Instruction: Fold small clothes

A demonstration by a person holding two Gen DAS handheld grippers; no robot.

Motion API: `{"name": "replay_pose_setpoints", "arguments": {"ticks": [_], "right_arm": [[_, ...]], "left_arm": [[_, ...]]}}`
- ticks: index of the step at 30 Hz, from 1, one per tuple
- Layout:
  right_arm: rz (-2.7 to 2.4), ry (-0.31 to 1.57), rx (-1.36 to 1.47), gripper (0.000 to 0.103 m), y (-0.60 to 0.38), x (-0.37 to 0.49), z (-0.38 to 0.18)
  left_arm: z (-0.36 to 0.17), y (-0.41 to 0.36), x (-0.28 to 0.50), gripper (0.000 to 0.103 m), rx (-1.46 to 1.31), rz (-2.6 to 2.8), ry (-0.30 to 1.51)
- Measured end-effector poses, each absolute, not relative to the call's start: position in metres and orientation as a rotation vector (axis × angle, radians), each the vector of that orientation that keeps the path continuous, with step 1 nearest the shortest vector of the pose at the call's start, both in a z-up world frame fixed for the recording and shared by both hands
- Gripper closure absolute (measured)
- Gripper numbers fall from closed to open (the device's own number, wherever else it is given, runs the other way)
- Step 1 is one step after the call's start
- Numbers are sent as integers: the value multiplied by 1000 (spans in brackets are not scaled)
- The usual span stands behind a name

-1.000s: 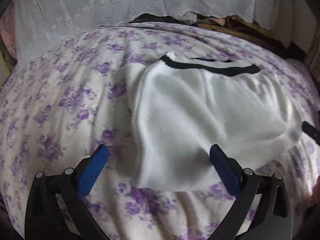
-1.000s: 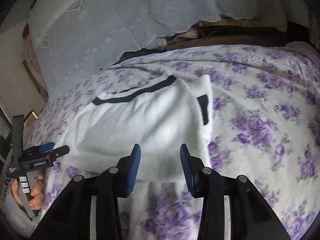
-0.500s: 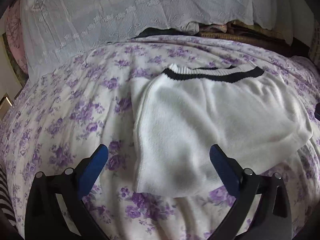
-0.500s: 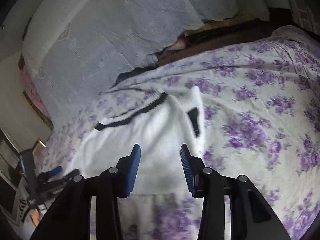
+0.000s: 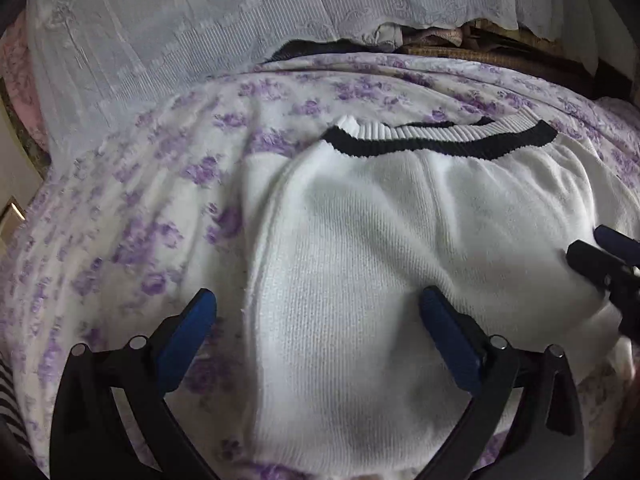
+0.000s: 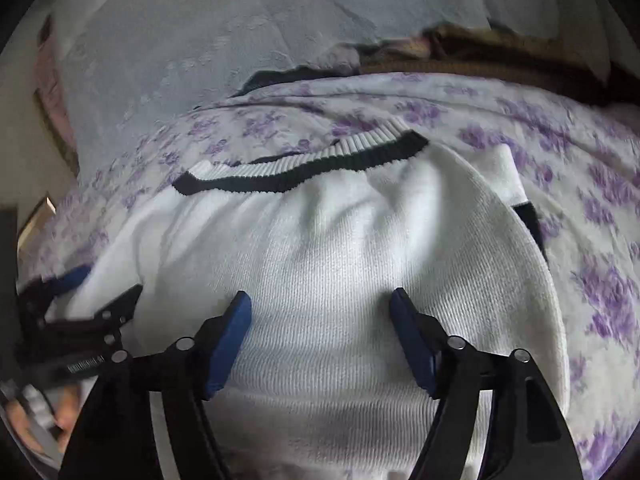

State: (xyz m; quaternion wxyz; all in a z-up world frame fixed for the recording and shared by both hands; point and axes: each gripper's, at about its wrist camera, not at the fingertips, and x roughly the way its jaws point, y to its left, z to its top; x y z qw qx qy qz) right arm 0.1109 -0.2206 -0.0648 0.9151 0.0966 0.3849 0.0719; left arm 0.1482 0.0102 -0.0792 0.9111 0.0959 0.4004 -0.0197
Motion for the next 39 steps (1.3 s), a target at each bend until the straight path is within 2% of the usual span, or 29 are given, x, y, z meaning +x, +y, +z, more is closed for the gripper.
{"name": "replay_pose_setpoints", "arguments": {"ticks": [4,11,18,26,39], "right_arm": [[144,759,184,25,-219,103,-59],[160,716,365,21,-257,67,-46],[190,733,670,20,-306,24,-63],[184,751,729,20,-305,-13,-78],[128,769,919,20,-337,19,-92]], "left_arm": [[-76,10,144,4,201,-35,807],[-70,5,126,4,237,-35,748],[-68,6,121,4,235,-30,741],[-68,7,120,4,229,-26,741],[-71,6,119,4,248,-23,751]]}}
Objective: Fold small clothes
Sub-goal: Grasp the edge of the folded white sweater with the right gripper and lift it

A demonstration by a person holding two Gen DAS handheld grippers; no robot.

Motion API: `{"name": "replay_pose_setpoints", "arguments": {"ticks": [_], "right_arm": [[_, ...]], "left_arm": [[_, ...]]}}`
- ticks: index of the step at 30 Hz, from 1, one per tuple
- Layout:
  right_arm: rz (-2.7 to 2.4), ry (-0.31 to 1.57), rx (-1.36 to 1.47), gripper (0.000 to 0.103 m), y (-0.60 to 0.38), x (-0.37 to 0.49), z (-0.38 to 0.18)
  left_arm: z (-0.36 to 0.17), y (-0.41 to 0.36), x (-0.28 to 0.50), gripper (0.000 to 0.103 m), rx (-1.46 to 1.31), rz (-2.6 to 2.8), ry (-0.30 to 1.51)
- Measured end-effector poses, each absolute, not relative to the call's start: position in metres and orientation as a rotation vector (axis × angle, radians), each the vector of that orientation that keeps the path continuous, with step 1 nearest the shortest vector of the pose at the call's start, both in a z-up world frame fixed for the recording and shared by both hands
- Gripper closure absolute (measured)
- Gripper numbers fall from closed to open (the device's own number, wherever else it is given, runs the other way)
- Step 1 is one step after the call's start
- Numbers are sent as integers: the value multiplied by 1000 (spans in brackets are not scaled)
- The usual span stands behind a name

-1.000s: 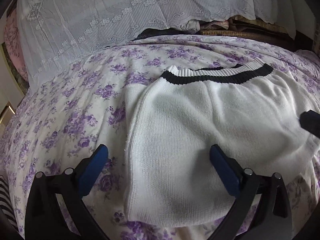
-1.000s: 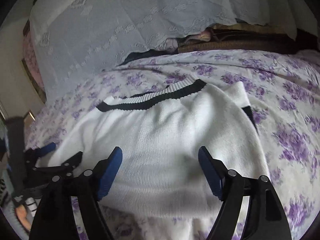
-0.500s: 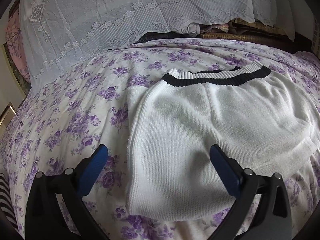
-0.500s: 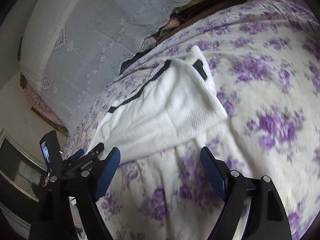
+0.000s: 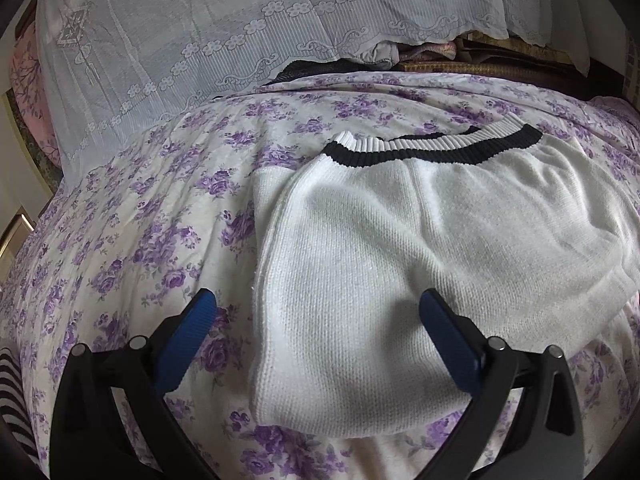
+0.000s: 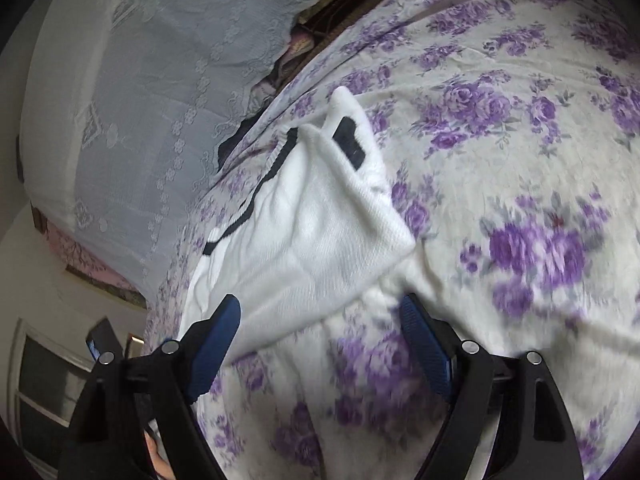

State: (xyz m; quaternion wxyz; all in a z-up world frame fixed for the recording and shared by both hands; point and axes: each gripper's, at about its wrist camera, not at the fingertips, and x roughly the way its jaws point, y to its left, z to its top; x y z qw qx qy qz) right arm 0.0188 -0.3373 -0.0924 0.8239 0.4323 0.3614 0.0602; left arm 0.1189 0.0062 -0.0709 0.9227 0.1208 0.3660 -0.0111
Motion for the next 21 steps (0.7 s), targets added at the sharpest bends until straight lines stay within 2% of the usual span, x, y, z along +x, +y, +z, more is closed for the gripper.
{"name": "replay_pose_setpoints", "arguments": {"ticks": [11,16,19,21], "right_arm": [[28,750,873,20,-340,81,-90],[16,712,800,32,-337,96,-92],[21,700,796,42,-342,100,-94],[13,696,812,52,-347,101,-97]], "left_arm": [[-73,7,120,4,247,-23,766],[-75,7,122,4,245,-26,774],[-73,7,122,4,246,-27,777],[-62,7,123,4,210,-56,776]]}}
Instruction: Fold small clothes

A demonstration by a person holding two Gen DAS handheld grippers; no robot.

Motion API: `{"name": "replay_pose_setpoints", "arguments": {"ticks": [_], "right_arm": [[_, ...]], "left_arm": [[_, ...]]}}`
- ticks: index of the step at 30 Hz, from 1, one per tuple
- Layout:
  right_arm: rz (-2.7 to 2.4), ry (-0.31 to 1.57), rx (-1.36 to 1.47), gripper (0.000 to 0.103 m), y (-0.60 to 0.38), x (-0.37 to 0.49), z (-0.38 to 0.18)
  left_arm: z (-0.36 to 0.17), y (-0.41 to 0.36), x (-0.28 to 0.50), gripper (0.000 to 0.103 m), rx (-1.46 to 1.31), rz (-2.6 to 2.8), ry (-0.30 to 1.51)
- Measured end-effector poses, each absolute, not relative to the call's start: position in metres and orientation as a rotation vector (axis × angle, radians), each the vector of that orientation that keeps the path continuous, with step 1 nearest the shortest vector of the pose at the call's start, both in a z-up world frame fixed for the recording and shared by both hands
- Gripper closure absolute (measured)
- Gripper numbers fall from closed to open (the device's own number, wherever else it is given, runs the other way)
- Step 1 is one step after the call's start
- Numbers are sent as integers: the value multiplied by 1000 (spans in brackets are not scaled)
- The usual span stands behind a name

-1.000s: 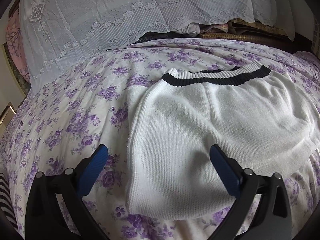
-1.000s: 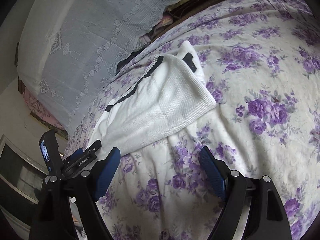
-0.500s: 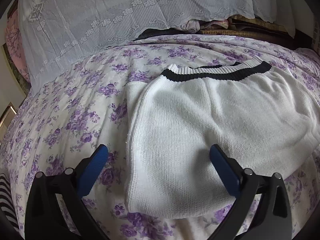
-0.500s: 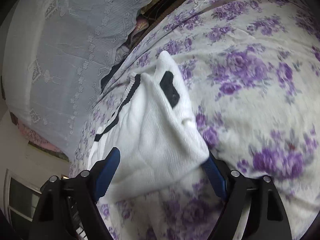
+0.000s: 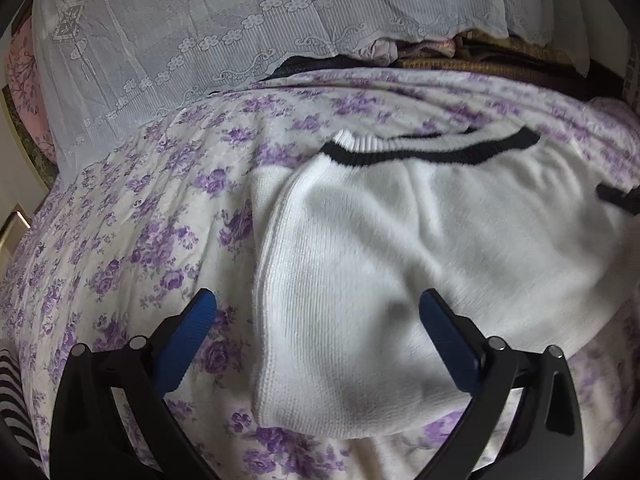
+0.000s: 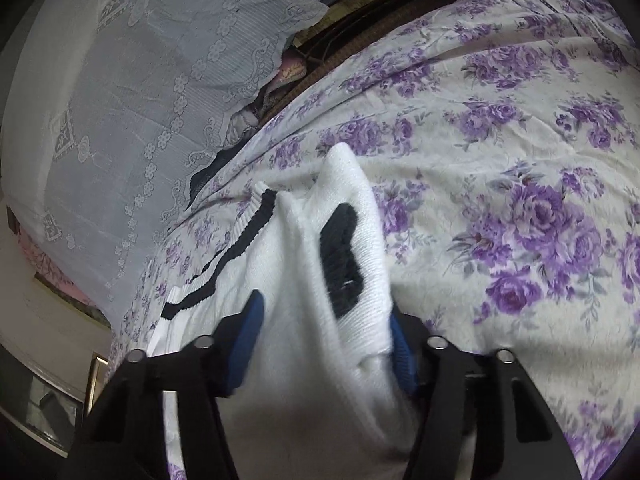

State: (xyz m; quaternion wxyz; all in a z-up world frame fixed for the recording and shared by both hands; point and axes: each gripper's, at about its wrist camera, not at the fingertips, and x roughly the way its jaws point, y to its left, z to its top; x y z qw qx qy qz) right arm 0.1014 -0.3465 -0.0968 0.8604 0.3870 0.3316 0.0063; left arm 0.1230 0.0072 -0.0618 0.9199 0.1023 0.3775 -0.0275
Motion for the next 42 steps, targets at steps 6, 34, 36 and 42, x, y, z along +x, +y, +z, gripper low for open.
{"name": "replay_pose_setpoints", "arguments": {"ticks": [6,34,36,42], "right_arm": [[41,690,849,49,-348,103,-103],[45,767,783,62,-336,123,-103],[18,762,767,64,-333,122,-102],[-63,700,629,75,-306,118,-74]], "left_arm": [[-36,-36,137,4,229,-124,793],[-66,88,176,4,76,4,949],[-71,109,177,4,-36,-47,971],[-68,105,171,4,5,-42,935]]}}
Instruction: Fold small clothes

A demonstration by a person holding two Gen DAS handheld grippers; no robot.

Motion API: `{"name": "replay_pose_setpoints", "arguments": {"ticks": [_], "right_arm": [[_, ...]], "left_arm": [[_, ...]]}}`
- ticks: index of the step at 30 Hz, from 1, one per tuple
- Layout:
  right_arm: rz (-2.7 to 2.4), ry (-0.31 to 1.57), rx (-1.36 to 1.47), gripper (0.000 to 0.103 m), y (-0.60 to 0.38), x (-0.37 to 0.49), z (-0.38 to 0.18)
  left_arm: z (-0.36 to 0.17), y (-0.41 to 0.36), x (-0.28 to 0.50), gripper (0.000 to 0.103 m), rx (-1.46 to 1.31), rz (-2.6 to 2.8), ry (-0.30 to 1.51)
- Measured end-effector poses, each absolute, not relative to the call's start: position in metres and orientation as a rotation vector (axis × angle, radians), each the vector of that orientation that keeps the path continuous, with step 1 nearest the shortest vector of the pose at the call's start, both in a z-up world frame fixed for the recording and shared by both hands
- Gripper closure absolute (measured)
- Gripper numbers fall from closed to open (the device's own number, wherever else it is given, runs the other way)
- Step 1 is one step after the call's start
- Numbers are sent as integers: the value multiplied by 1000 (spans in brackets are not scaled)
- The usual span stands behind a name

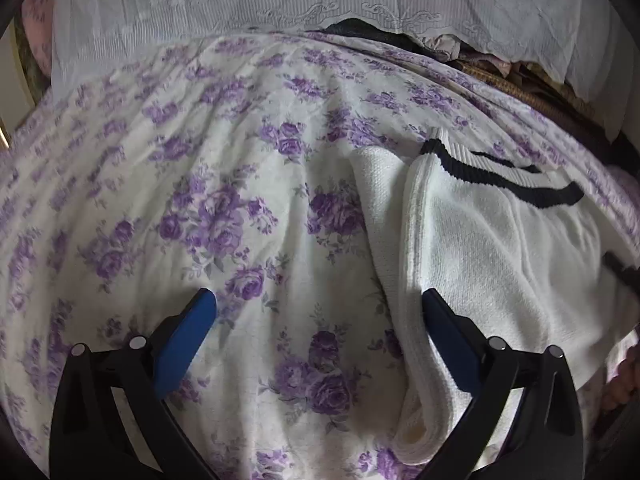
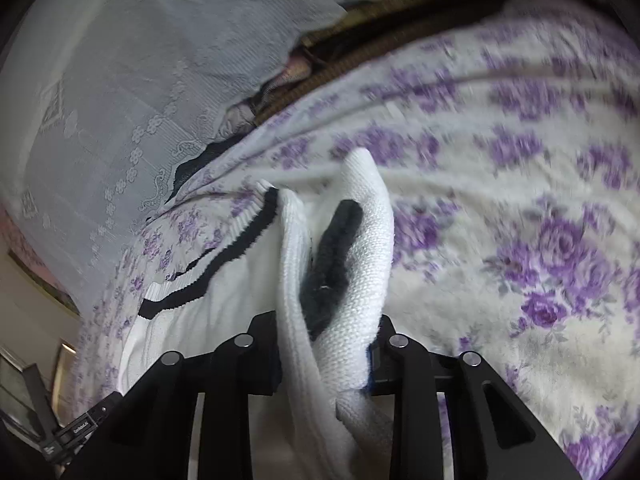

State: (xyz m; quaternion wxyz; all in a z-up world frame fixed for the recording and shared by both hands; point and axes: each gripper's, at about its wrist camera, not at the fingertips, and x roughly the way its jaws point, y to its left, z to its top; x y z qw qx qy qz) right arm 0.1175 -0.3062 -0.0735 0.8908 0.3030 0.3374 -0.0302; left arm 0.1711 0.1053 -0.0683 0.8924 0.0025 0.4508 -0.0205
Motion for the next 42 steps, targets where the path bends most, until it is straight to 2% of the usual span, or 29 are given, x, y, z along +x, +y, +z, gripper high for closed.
{"name": "replay_pose_setpoints", "arguments": {"ticks": [5,12,25,29,35,42], "right_arm": [[-66,650,493,75,-273,119,-38],[-71,655,357,76,-231,124,-12],[41,659,304,77,-153,140,22],[111,689,271,77,-107,146,19],[132,733,134,76,-45,140,-15],[165,701,171,76,-43,130,-5]], "left_arm": [[-62,97,167,4,62,-26,900],[-57,114,173,4,-9,-20,912],[-56,168,192,4,-172,62,937],[-61,178,197,4,-211,66,959],[-62,178,199,4,-206,73,957],[-63,178,201,4,-195,81,955]]}}
